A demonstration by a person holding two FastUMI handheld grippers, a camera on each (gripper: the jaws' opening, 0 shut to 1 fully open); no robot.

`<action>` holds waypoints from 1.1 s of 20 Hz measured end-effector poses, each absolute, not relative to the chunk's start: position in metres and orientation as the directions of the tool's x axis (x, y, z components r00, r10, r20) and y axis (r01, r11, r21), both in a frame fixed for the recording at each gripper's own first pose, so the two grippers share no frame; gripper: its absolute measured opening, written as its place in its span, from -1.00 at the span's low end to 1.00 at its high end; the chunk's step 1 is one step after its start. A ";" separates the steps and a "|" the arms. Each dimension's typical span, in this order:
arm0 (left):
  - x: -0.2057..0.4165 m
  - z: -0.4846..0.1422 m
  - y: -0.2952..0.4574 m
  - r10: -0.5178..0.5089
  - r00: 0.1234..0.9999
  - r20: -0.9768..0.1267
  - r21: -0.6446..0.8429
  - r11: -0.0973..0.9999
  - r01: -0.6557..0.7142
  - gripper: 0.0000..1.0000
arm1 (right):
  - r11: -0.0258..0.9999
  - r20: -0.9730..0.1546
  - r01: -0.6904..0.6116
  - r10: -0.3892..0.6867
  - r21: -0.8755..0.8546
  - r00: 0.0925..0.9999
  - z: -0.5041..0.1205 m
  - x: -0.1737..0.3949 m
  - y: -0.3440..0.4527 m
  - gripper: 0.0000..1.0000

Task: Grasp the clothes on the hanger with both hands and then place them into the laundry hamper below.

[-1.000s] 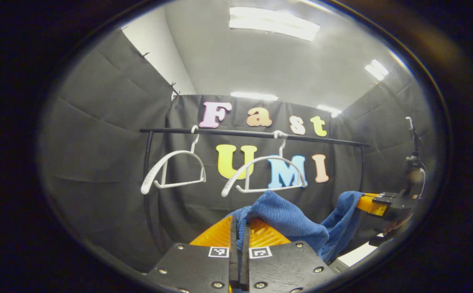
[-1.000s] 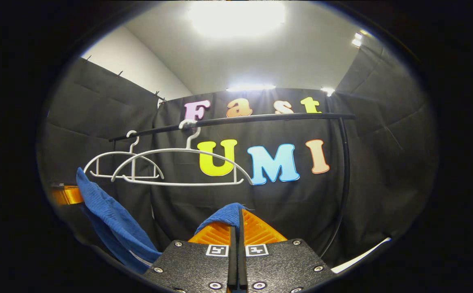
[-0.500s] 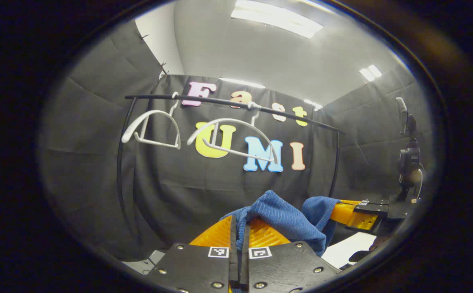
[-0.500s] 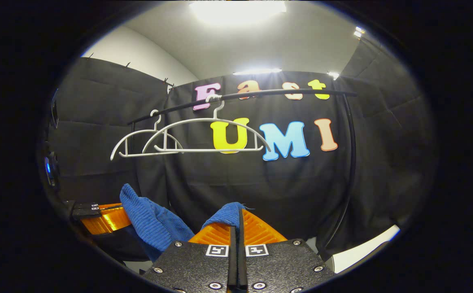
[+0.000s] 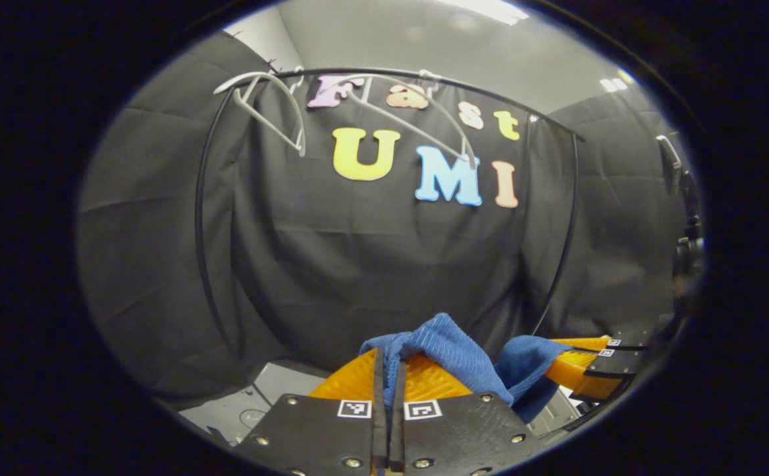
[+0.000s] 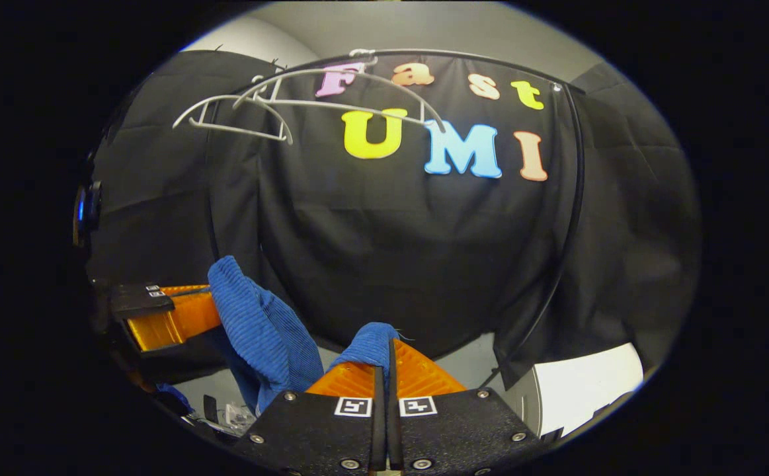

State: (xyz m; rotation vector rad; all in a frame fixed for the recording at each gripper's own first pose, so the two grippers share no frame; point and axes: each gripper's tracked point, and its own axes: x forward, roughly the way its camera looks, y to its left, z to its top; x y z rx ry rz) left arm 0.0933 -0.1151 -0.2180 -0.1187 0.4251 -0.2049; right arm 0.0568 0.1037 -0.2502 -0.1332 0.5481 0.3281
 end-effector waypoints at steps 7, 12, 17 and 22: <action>0.061 -0.305 -0.102 -0.184 0.786 -0.591 -0.073 0.982 0.175 -0.94 | 0.915 -0.689 -0.396 0.239 -0.076 0.684 -0.325 0.021 0.096 -0.91; 0.041 -0.343 -0.095 -0.169 0.714 -0.680 -0.048 0.981 0.187 -0.53 | 0.886 -0.788 -0.456 0.224 -0.081 0.574 -0.360 -0.009 0.090 -0.34; 0.039 -0.312 -0.071 -0.141 0.761 -0.634 0.003 0.983 0.185 0.87 | 0.896 -0.803 -0.437 0.203 -0.078 0.560 -0.351 -0.016 0.079 0.84; 0.051 -0.247 -0.052 -0.114 0.846 -0.521 0.023 0.989 0.147 0.87 | 0.932 -0.701 -0.358 0.220 -0.054 0.678 -0.290 0.004 0.076 0.91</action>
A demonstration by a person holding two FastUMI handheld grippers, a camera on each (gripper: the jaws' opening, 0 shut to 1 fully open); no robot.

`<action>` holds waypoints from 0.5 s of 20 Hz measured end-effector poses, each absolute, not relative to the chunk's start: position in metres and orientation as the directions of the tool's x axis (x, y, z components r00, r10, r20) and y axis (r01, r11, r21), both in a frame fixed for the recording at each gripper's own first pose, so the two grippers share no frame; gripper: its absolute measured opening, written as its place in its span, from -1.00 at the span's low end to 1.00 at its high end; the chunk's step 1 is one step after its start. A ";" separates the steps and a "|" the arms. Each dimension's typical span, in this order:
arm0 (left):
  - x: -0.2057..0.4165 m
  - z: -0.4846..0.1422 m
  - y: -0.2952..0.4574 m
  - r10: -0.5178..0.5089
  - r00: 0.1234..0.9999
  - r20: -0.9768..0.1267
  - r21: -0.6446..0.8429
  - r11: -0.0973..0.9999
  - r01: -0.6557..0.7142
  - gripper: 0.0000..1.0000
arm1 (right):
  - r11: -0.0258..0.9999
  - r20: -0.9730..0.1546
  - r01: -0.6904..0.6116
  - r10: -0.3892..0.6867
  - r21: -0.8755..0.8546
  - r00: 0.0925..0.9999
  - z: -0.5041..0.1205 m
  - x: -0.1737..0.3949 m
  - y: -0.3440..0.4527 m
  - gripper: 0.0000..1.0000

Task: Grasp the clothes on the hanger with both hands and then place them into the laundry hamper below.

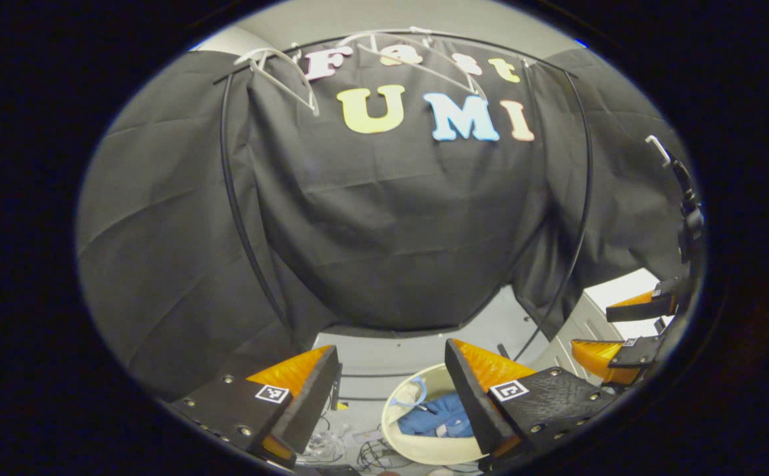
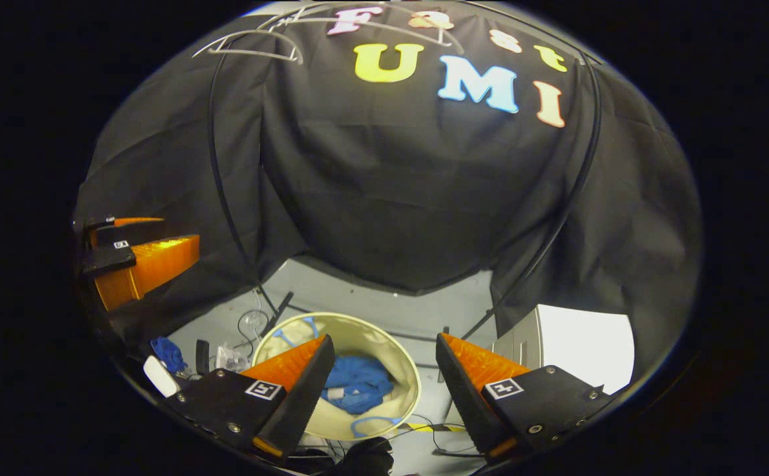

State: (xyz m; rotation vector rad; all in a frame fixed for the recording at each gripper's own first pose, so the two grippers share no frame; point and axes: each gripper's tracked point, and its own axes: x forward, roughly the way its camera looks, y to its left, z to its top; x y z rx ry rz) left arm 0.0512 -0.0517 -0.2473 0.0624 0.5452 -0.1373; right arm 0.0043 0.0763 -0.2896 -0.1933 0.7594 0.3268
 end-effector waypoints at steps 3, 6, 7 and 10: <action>0.063 -0.187 -0.047 -0.107 0.908 -0.405 0.026 0.991 0.129 0.99 | 0.947 -0.591 -0.319 0.230 -0.048 0.773 -0.232 0.020 0.073 0.92; 0.072 -0.128 -0.038 -0.105 0.949 -0.296 0.027 0.993 0.118 0.99 | 0.956 -0.478 -0.290 0.237 -0.040 0.846 -0.175 0.036 0.072 0.92; 0.069 -0.112 -0.034 -0.101 0.958 -0.267 0.017 0.994 0.109 0.86 | 0.959 -0.444 -0.280 0.235 -0.038 0.865 -0.158 0.041 0.072 0.92; 0.068 -0.067 -0.027 -0.099 0.974 -0.202 -0.023 0.995 0.097 0.86 | 0.970 -0.336 -0.241 0.216 -0.034 0.917 -0.115 0.043 0.060 0.92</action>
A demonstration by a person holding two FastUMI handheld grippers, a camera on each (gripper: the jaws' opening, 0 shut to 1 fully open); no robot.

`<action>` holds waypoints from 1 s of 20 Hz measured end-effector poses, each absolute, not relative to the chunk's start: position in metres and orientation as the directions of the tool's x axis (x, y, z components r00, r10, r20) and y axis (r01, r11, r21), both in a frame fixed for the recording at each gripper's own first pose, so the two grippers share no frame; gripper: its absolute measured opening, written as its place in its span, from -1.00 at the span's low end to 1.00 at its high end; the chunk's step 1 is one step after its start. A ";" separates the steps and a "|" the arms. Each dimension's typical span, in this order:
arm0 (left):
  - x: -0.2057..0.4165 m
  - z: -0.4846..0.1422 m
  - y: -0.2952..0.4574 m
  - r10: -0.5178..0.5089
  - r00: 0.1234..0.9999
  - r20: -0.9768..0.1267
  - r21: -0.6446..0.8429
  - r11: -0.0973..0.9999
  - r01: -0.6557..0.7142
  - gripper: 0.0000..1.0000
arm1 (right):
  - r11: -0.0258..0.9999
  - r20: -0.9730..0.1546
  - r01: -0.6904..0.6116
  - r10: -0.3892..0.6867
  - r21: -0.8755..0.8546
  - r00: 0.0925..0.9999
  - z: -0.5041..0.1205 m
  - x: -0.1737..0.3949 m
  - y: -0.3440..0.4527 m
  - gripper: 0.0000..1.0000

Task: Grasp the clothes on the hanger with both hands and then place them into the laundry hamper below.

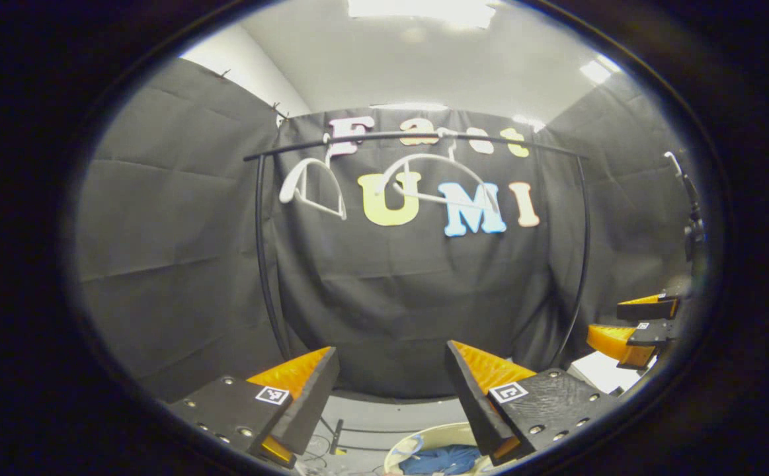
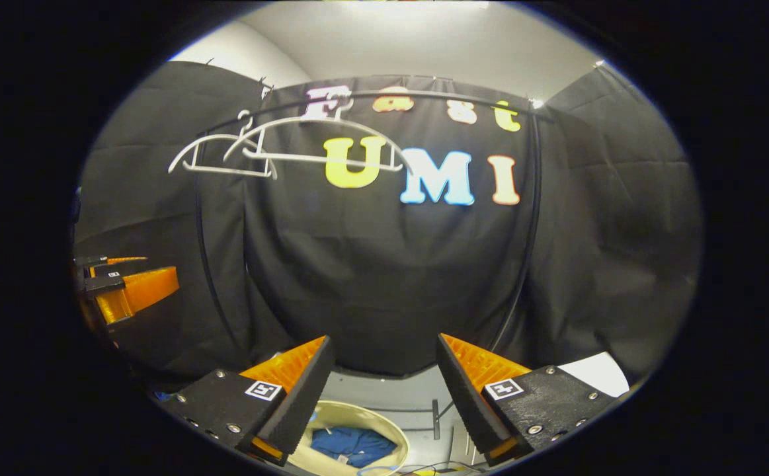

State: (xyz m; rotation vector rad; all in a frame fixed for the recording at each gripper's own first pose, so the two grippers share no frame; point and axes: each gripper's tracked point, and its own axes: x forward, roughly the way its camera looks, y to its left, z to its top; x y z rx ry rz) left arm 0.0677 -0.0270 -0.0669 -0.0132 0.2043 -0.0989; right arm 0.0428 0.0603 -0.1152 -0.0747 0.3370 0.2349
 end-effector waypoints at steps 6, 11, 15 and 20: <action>0.058 0.008 -0.006 -0.098 0.993 -0.064 -0.020 0.995 0.097 0.99 | 0.982 -0.166 -0.180 0.169 -0.057 0.972 -0.044 0.048 0.038 0.91; 0.046 0.036 0.017 -0.055 0.998 -0.011 0.002 0.998 0.055 0.97 | 0.990 -0.074 -0.134 0.130 -0.051 0.989 0.000 0.041 0.025 0.90; 0.034 0.040 0.027 -0.027 1.000 -0.005 0.015 1.000 0.027 0.85 | 0.992 -0.033 -0.115 0.114 -0.043 0.993 0.017 0.035 0.020 0.92; 0.025 0.044 0.032 -0.006 1.000 0.016 -0.008 1.000 0.006 0.85 | 0.992 -0.026 -0.111 0.109 -0.052 0.994 0.020 0.031 0.015 0.90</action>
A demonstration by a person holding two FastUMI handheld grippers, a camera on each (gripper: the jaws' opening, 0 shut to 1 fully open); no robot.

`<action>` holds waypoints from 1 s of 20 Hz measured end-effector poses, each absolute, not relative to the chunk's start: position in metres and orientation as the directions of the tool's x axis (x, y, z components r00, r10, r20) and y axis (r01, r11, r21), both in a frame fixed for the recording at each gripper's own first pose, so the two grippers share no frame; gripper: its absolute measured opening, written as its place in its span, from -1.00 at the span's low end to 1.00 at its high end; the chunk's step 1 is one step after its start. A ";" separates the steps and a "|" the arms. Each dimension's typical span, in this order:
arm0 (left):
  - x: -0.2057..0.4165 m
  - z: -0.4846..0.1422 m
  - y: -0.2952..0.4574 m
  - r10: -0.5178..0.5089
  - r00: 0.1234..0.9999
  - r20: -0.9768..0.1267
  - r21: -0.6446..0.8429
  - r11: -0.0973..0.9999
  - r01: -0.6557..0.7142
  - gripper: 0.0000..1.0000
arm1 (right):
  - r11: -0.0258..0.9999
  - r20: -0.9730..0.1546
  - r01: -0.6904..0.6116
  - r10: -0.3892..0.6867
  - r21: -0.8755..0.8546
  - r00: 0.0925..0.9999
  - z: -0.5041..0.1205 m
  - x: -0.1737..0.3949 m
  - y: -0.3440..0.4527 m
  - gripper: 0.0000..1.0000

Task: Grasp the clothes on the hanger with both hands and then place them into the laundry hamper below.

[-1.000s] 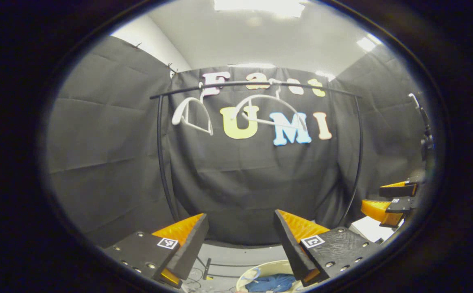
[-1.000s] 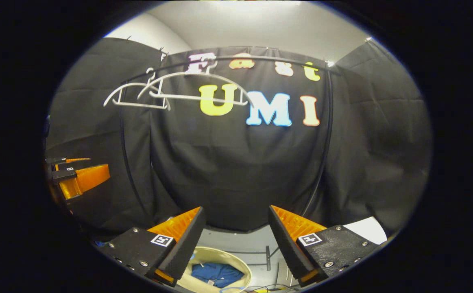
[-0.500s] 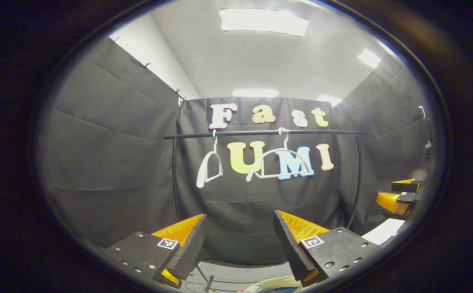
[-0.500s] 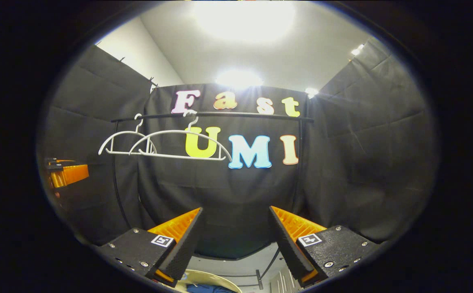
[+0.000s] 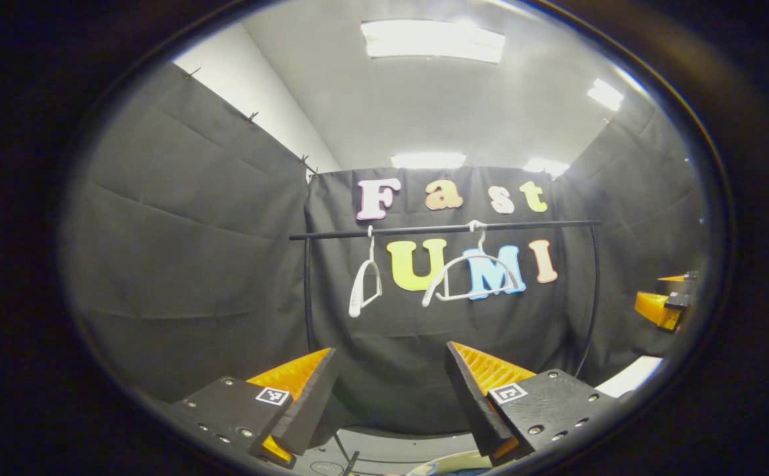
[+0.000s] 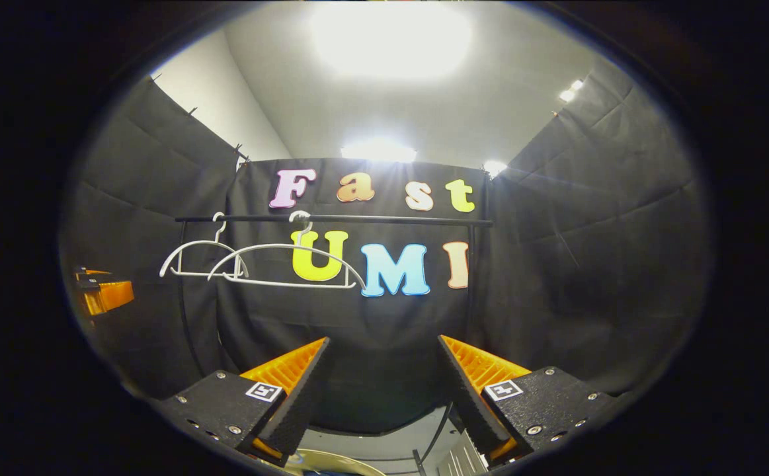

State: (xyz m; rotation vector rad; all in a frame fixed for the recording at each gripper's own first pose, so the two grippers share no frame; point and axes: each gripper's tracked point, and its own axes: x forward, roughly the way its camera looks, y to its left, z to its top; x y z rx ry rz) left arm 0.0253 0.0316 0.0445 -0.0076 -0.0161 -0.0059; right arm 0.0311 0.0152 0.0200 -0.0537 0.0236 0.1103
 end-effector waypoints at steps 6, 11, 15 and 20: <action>0.020 0.037 0.025 0.001 1.000 -0.001 0.005 1.000 0.000 0.85 | 0.993 -0.041 -0.119 0.118 -0.026 0.992 0.018 0.027 0.013 0.92; 0.008 0.042 0.028 0.005 1.000 0.003 0.013 1.000 -0.005 0.85 | 0.991 -0.031 -0.135 0.134 -0.022 0.990 0.023 0.025 0.014 0.90; 0.007 0.046 0.026 0.010 1.000 0.014 0.014 1.000 -0.010 0.85 | 0.989 -0.031 -0.146 0.146 -0.020 0.989 0.025 0.022 0.016 0.90; 0.001 0.049 0.023 0.014 1.000 0.027 0.014 1.000 -0.014 0.85 | 0.988 -0.022 -0.153 0.153 -0.015 0.988 0.029 0.019 0.014 0.90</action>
